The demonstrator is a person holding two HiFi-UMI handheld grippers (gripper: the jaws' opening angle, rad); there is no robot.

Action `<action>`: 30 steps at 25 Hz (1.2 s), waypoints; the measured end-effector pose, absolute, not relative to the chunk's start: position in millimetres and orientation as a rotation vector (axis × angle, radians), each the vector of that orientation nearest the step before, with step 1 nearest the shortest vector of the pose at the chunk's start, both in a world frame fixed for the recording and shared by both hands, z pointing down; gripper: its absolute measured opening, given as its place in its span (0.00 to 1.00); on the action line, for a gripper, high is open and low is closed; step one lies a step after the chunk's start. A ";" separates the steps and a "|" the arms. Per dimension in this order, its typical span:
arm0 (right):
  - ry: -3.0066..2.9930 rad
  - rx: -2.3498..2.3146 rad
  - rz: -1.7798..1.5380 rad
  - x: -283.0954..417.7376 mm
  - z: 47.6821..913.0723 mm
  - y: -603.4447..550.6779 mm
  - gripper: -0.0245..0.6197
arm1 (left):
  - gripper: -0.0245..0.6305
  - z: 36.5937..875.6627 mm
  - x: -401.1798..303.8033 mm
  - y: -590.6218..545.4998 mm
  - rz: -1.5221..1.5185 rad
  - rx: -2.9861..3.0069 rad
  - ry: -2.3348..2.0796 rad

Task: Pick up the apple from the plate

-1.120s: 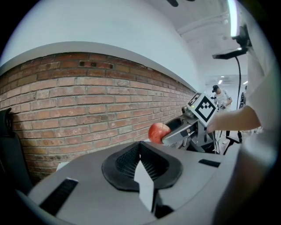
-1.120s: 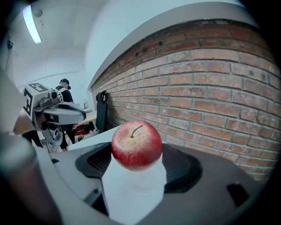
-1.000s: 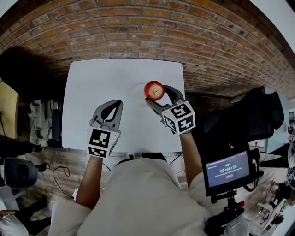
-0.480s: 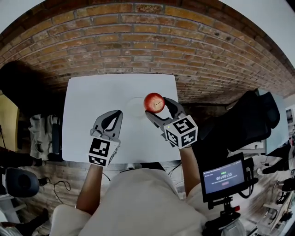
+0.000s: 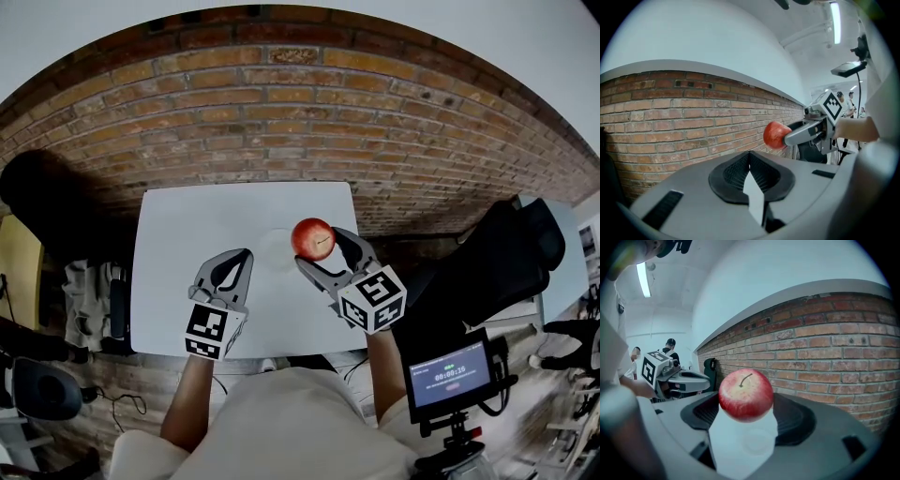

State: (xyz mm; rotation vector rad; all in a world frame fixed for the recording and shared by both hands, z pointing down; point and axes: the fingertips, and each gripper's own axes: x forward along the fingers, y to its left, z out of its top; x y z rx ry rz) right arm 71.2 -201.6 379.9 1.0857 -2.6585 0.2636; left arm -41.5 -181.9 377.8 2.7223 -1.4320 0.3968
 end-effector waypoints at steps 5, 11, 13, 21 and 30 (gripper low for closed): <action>-2.719 1.103 0.317 71.8 364.0 -200.6 0.59 | 0.05 369.5 -38.1 -181.6 0.371 2.741 -1.435; -2.757 1.124 0.274 72.9 345.6 -199.3 0.59 | 0.05 360.8 -36.7 -183.2 0.348 2.759 -1.443; -2.764 1.128 0.273 73.6 342.9 -199.7 0.59 | 0.05 357.5 -36.1 -184.5 0.332 2.763 -1.452; -2.826 1.101 0.261 69.1 331.8 -193.8 0.59 | 0.05 352.8 -36.5 -180.6 0.343 2.761 -1.446; -2.839 1.088 0.235 65.8 328.9 -192.4 0.59 | 0.05 350.6 -38.0 -179.7 0.323 2.770 -1.456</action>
